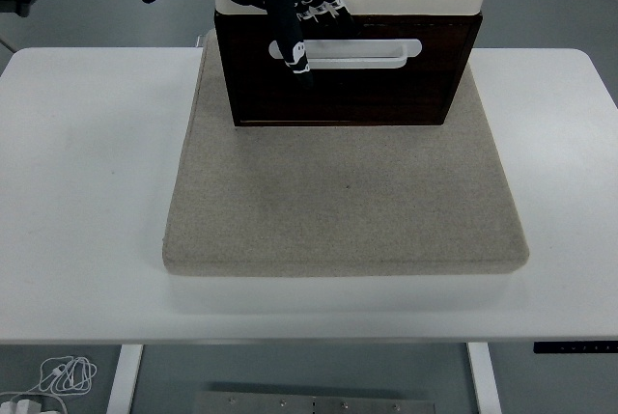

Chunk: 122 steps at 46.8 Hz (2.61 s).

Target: Open the drawer under the combination cabinet

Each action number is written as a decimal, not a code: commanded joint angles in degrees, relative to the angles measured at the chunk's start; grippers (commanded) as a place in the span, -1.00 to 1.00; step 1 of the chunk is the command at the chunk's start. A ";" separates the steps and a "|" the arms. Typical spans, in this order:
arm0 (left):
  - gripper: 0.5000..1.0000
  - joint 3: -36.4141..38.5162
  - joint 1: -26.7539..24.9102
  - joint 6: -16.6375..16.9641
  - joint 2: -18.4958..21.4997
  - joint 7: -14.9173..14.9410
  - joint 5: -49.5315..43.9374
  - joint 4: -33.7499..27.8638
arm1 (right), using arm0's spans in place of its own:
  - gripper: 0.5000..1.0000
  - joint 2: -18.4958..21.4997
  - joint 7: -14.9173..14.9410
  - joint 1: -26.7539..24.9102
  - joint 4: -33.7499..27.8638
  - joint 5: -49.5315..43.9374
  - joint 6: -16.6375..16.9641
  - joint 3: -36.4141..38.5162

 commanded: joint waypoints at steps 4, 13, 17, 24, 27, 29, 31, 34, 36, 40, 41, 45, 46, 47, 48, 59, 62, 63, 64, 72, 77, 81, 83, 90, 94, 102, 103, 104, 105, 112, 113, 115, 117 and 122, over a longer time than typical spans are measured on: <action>1.00 0.01 0.18 0.09 -0.31 0.08 -0.01 0.17 | 0.70 0.00 0.01 0.02 0.00 0.00 0.00 0.00; 1.00 0.01 0.97 0.79 -2.68 0.00 -0.01 1.23 | 0.70 0.00 0.01 0.02 0.00 0.00 0.00 0.00; 1.00 0.01 1.06 0.88 -3.73 0.00 0.08 2.11 | 0.70 0.00 0.01 0.02 0.00 0.00 0.00 0.00; 1.00 0.10 0.97 0.88 -5.14 0.00 0.34 3.07 | 0.70 0.00 0.01 0.02 0.00 0.00 0.00 0.00; 1.00 0.10 0.88 0.88 -5.32 0.00 0.60 3.43 | 0.70 0.00 0.01 0.02 0.00 0.00 0.00 0.00; 1.00 0.10 0.97 0.88 -5.32 0.00 1.30 3.43 | 0.70 0.00 0.09 0.02 0.00 0.00 0.00 0.00; 1.00 0.10 1.06 1.05 -5.32 0.00 2.53 3.60 | 0.70 0.00 0.09 0.02 0.00 0.00 0.00 0.00; 1.00 -0.07 1.41 1.67 -5.67 -0.09 4.03 4.21 | 0.70 0.00 0.09 0.02 0.00 0.00 0.00 0.00; 1.00 -0.07 2.11 2.02 -6.11 -0.09 4.47 4.39 | 0.70 0.00 0.01 0.02 0.00 0.00 0.00 0.00; 1.00 -0.07 2.55 2.46 -6.28 -0.09 4.56 4.66 | 0.70 0.00 0.09 0.02 0.00 0.00 0.00 0.00; 1.00 0.01 2.55 2.46 -6.28 -0.09 4.56 4.66 | 0.70 0.00 0.01 0.02 0.00 0.00 0.00 0.00; 1.00 -0.07 2.55 2.46 -6.37 -0.09 4.56 4.74 | 0.70 0.00 0.09 0.02 0.00 0.00 0.00 0.00; 1.00 -0.07 2.55 2.37 -6.37 -0.09 4.56 4.66 | 0.70 0.00 0.01 0.02 0.00 0.00 0.00 0.00; 1.00 -0.07 2.55 2.46 -6.37 -0.09 4.56 4.74 | 0.70 0.00 0.01 0.02 0.00 0.00 0.00 0.00; 1.00 -0.07 2.55 2.46 -6.37 -0.09 4.56 4.74 | 0.70 0.00 0.01 0.02 0.00 0.00 0.00 0.00; 1.00 -0.07 2.55 2.37 -6.55 -0.09 4.65 4.66 | 0.70 0.00 0.09 0.02 0.00 0.00 0.00 0.00; 1.00 0.01 2.64 2.28 -6.99 -0.09 4.65 4.74 | 0.70 0.00 0.01 0.02 0.00 0.00 0.00 0.00; 1.00 0.01 2.64 2.37 -6.99 -0.09 4.73 4.74 | 0.70 0.00 0.01 0.02 0.00 0.00 0.00 0.00; 1.00 0.01 2.64 2.37 -6.99 -0.09 4.74 4.74 | 0.70 0.00 0.01 0.02 0.00 0.00 0.00 0.00; 1.00 0.01 2.73 2.37 -7.16 -0.09 4.74 4.74 | 0.70 0.00 0.01 0.02 0.00 0.00 0.00 0.00; 1.00 -0.07 2.73 2.37 -7.25 -0.09 4.74 4.83 | 0.70 0.00 0.01 0.02 0.00 0.00 0.00 0.00; 1.00 0.01 2.82 2.37 -7.16 -0.09 4.74 4.92 | 0.70 0.00 0.01 0.02 0.00 0.00 0.00 0.00; 1.00 -0.07 2.91 2.46 -7.25 -0.09 4.74 5.09 | 0.70 0.00 0.09 0.02 0.00 0.00 0.00 0.00; 1.00 0.01 3.70 2.46 -7.95 -0.09 4.82 5.71 | 0.70 0.00 0.01 0.02 0.00 0.00 0.00 0.00; 1.00 -0.07 3.70 2.37 -8.22 0.00 4.74 6.06 | 0.70 0.00 0.01 0.02 0.00 0.00 0.00 0.00; 1.00 -0.07 3.78 2.46 -8.57 0.00 4.74 7.03 | 0.70 0.00 0.01 0.02 0.00 0.00 0.00 0.00; 1.00 -0.07 3.70 2.46 -8.83 0.00 4.74 7.20 | 0.70 0.00 0.01 0.02 0.00 0.00 0.00 0.00; 1.00 -0.07 3.70 2.37 -9.27 0.00 4.74 7.47 | 0.70 0.00 0.01 0.02 0.00 0.00 0.00 0.00; 1.00 -0.07 3.78 2.37 -9.62 0.00 4.74 7.64 | 0.70 0.00 0.09 0.02 0.00 0.00 0.00 0.00; 1.00 -0.07 3.78 2.37 -10.15 0.00 4.74 8.17 | 0.70 0.00 0.01 0.02 0.00 0.00 0.00 0.00; 1.00 -0.07 3.78 2.37 -10.15 0.00 4.74 8.17 | 0.70 0.00 0.01 0.02 0.00 0.00 0.00 0.00; 1.00 -0.07 3.87 2.37 -10.15 0.00 4.74 8.26 | 0.70 0.00 0.01 0.02 0.00 0.00 0.00 0.00; 1.00 -0.07 4.05 2.37 -10.24 0.00 4.74 8.35 | 0.70 0.00 0.01 0.02 0.00 0.00 0.00 0.00; 1.00 0.01 4.57 2.37 -11.03 0.00 4.82 9.05 | 0.70 0.00 0.01 0.02 0.00 0.00 0.00 0.00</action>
